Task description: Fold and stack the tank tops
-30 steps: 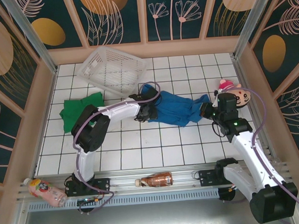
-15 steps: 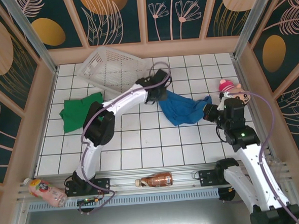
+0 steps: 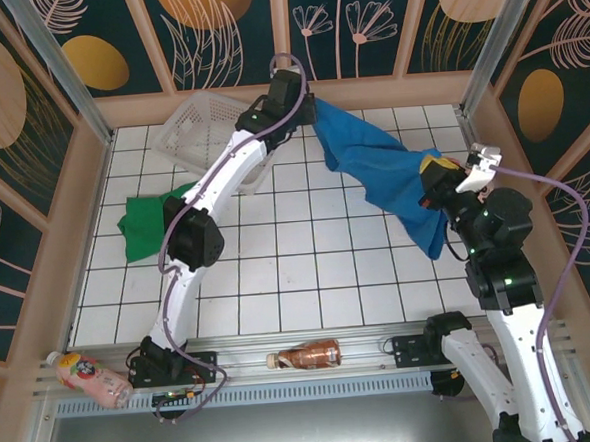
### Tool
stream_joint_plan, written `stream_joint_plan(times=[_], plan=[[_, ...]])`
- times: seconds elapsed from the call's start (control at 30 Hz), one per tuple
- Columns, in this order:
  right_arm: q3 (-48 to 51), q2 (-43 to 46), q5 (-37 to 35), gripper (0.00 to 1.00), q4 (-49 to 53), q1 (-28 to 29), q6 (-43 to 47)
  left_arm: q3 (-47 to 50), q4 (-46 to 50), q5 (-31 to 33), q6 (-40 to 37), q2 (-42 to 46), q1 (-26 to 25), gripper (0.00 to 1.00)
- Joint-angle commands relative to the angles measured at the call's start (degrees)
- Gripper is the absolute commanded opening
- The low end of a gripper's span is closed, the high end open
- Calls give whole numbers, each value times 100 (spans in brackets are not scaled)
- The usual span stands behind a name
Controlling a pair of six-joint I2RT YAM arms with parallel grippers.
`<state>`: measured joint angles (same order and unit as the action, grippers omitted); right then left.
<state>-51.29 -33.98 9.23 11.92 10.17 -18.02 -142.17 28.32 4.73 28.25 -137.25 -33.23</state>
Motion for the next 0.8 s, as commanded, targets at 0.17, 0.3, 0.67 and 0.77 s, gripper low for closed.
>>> stream_joint_plan(times=[0.17, 0.3, 0.67, 0.77], plan=[[1490, 342, 601, 0, -891, 1748, -965, 472, -625, -794, 85, -522, 113, 0], [2271, 83, -463, 0, -1358, 3580, -1173, 989, -511, -798, -162, -533, 110, 0], [2539, -2164, -398, 35, -2270, 5581, -1433, 1025, 186, 193, -560, -497, 107, 12], [2241, -2124, 30, 51, -1729, 5268, -1393, 1055, 487, 602, -538, -408, 107, 33]])
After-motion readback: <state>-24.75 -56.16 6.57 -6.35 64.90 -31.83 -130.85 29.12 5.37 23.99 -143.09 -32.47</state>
